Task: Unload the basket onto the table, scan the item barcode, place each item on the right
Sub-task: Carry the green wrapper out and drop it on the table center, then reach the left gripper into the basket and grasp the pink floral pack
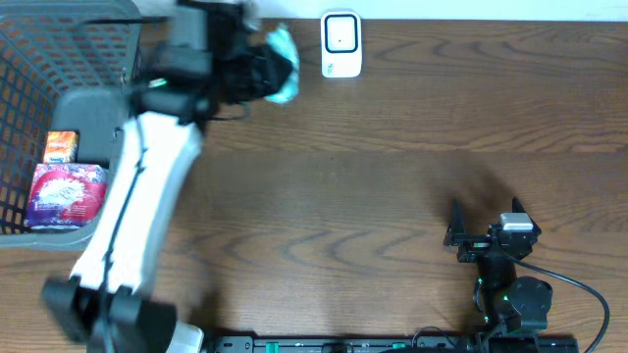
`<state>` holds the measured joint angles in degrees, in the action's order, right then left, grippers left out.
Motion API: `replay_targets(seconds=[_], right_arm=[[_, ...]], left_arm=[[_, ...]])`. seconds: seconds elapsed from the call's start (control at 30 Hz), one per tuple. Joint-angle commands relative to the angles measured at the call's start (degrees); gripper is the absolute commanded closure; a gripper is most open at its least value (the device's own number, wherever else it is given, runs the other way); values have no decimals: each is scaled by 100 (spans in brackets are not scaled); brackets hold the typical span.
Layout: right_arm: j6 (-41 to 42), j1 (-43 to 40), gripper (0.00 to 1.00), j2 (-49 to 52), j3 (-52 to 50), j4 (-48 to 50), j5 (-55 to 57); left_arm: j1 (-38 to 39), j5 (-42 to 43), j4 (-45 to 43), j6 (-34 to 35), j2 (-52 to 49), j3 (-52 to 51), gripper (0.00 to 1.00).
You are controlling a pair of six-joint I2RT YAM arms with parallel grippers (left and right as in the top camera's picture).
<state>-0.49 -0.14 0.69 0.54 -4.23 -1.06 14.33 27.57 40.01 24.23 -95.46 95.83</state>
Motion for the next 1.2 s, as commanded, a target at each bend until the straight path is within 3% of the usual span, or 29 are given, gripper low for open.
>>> replay_targets(seconds=[0.0, 0.4, 0.53, 0.6, 0.9, 1.17], right_arm=[[-44, 22, 1, -31, -22, -4, 28], [-44, 22, 1, -31, -22, -4, 26], [-44, 22, 1, -31, -22, -2, 26], [-44, 22, 1, -31, -22, -4, 28], [-42, 22, 1, -31, -22, -4, 28], [-44, 22, 1, -31, -22, -4, 28]], left_arm=[[529, -343, -120, 149, -673, 76, 93], [1718, -352, -295, 417, -2210, 76, 91], [1891, -535, -310, 391, -2345, 76, 60], [1884, -621, -420, 354, -2319, 83, 38], [1121, -621, -678, 326, -1370, 573, 36], [-603, -629, -772, -247, 118, 577, 30]])
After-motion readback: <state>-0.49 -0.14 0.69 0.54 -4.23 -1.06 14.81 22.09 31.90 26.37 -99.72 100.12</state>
